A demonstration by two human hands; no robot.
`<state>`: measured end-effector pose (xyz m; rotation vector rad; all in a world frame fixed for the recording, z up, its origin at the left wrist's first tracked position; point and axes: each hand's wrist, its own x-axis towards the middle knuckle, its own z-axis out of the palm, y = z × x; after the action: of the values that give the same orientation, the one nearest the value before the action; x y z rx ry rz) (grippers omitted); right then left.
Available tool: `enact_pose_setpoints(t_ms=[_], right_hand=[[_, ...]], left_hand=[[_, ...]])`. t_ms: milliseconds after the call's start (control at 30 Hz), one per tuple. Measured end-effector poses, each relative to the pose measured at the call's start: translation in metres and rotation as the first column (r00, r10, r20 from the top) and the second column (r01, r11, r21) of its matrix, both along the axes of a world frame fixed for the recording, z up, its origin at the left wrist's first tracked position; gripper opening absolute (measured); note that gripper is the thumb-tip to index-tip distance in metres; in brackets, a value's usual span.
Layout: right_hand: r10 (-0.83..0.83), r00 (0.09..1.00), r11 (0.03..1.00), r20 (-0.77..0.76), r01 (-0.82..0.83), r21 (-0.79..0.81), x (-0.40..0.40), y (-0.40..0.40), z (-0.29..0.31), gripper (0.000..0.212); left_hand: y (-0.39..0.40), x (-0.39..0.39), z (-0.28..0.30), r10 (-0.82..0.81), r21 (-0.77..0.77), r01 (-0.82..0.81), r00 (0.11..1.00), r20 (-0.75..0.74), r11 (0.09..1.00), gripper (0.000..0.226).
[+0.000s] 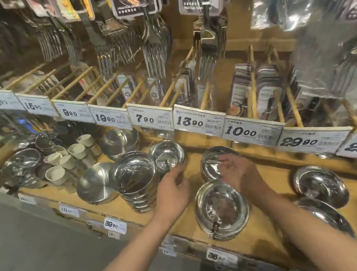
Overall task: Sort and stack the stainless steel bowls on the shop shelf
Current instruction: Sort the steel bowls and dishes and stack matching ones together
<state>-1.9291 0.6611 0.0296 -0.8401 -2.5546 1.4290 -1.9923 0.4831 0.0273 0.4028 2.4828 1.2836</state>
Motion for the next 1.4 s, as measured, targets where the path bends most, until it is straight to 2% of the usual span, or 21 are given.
enact_pose_setpoints(t_ms=[133,200,267,400,500,567,667,733,867,967,1067,1167,1333,1400], right_hand=[[0.132,0.990,0.991,0.058,-0.130,-0.033,-0.058,-0.019,-0.012,0.034],[0.157,0.984,0.987,0.080,-0.155,-0.038,-0.085,-0.031,-0.022,0.039],[0.144,0.980,0.990,0.139,-0.142,-0.022,-0.112,-0.039,-0.034,0.032],[0.079,0.933,0.988,0.350,-0.119,0.094,-0.154,-0.046,-0.056,0.042],[0.073,0.909,0.972,0.409,-0.156,0.174,-0.173,-0.050,-0.074,0.035],[0.063,0.889,0.936,0.454,-0.211,0.283,-0.180,-0.056,-0.084,0.044],[-0.023,0.871,0.900,0.490,-0.196,0.390,-0.187,-0.063,-0.090,0.036],[-0.086,0.852,0.880,0.517,-0.178,0.441,-0.191,-0.065,-0.090,0.039],[-0.073,0.822,0.873,0.565,-0.222,0.434,-0.196,-0.063,-0.088,0.042],[-0.049,0.832,0.868,0.553,-0.238,0.436,-0.193,-0.059,-0.083,0.038],[-0.092,0.869,0.864,0.486,-0.173,0.472,-0.189,-0.057,-0.070,0.030],[-0.131,0.899,0.912,0.419,-0.056,0.405,-0.183,-0.054,-0.054,0.021],[-0.233,0.911,0.971,0.340,0.199,0.131,-0.155,-0.050,-0.033,0.013],[-0.257,0.909,0.966,0.328,0.241,0.088,-0.138,-0.047,-0.024,0.018]], left_hand=[[-0.035,0.008,0.025,0.126,0.125,-0.132,0.991,0.052,0.983,0.031],[-0.056,0.010,0.040,0.199,0.219,-0.223,0.972,0.125,0.950,0.030],[-0.077,0.010,0.053,0.235,0.287,-0.283,0.953,0.190,0.915,0.031],[-0.122,-0.007,0.067,0.293,0.342,-0.354,0.931,0.218,0.871,0.027],[-0.155,-0.033,0.063,0.367,0.335,-0.427,0.902,0.228,0.840,0.029],[-0.172,-0.050,0.054,0.406,0.307,-0.465,0.882,0.238,0.830,0.028],[-0.191,-0.071,0.038,0.403,0.279,-0.468,0.877,0.262,0.838,0.026],[-0.198,-0.084,0.030,0.378,0.266,-0.449,0.883,0.279,0.853,0.026],[-0.207,-0.105,0.020,0.354,0.233,-0.425,0.888,0.293,0.875,0.022],[-0.206,-0.116,0.017,0.335,0.230,-0.407,0.895,0.295,0.884,0.022],[-0.200,-0.125,0.020,0.295,0.233,-0.364,0.912,0.285,0.902,0.022],[-0.195,-0.135,0.026,0.266,0.287,-0.349,0.919,0.291,0.892,0.021],[-0.185,-0.138,0.047,0.221,0.370,-0.301,0.944,0.244,0.879,0.023],[-0.179,-0.130,0.056,0.216,0.382,-0.289,0.951,0.223,0.878,0.025]])
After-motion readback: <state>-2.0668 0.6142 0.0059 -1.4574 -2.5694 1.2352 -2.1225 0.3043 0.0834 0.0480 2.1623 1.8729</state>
